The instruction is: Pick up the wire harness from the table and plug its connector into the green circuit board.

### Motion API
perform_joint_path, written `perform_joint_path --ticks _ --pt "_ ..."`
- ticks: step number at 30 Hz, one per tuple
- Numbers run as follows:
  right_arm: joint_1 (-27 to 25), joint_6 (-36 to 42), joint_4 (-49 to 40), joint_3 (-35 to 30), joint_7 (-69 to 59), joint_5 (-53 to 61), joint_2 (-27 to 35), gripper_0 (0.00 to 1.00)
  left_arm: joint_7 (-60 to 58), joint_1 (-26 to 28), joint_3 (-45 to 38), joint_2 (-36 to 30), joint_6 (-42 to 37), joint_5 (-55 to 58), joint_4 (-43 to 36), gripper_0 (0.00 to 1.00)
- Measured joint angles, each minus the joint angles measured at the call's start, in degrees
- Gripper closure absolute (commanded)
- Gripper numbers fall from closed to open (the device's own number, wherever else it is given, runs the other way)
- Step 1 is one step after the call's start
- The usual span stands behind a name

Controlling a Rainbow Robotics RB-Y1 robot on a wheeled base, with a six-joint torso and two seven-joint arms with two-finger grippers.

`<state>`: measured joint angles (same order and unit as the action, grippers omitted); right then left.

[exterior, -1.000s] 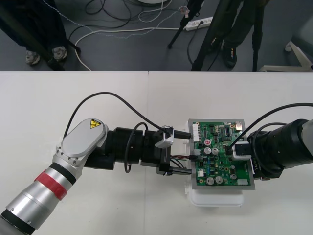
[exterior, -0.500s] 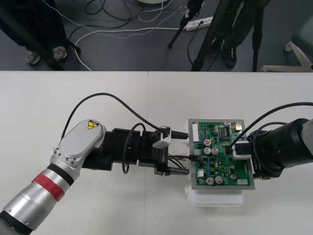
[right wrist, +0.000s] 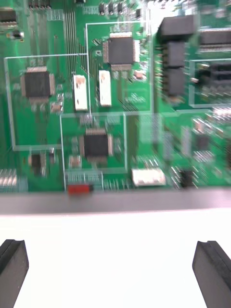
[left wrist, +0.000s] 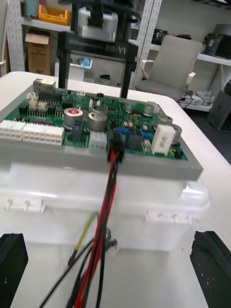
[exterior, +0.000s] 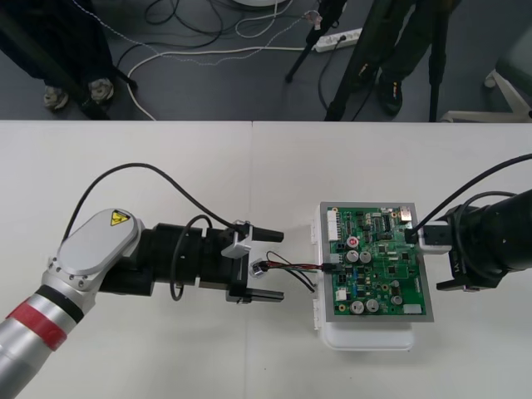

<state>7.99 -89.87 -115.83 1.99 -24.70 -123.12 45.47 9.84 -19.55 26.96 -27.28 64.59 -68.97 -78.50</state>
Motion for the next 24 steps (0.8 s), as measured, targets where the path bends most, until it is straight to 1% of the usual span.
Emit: perform_joint_path --ticks 7,12,15,19,24 --pt "-1.3 0.1 0.0 -3.1 2.6 8.5 5.0 0.0 0.0 2.7 -0.1 -6.2 0.0 1.0 -5.0 0.0" --pt "-2.9 1.3 0.3 -6.0 2.6 18.8 8.6 0.0 0.0 5.2 -1.0 -10.9 0.0 1.5 -9.0 0.0" --pt "-3.2 1.4 2.7 -7.2 2.6 26.1 10.4 0.0 0.0 6.5 -2.5 -13.7 0.0 2.2 -10.8 0.0" --pt "-3.2 1.4 6.2 -8.6 4.4 33.8 11.5 0.0 0.0 7.9 -4.9 -17.4 0.2 3.7 -11.9 0.0" --pt "-3.3 1.3 8.7 -12.0 12.6 41.5 11.5 0.0 0.0 9.4 -10.0 -21.0 2.5 4.2 -12.0 0.0"
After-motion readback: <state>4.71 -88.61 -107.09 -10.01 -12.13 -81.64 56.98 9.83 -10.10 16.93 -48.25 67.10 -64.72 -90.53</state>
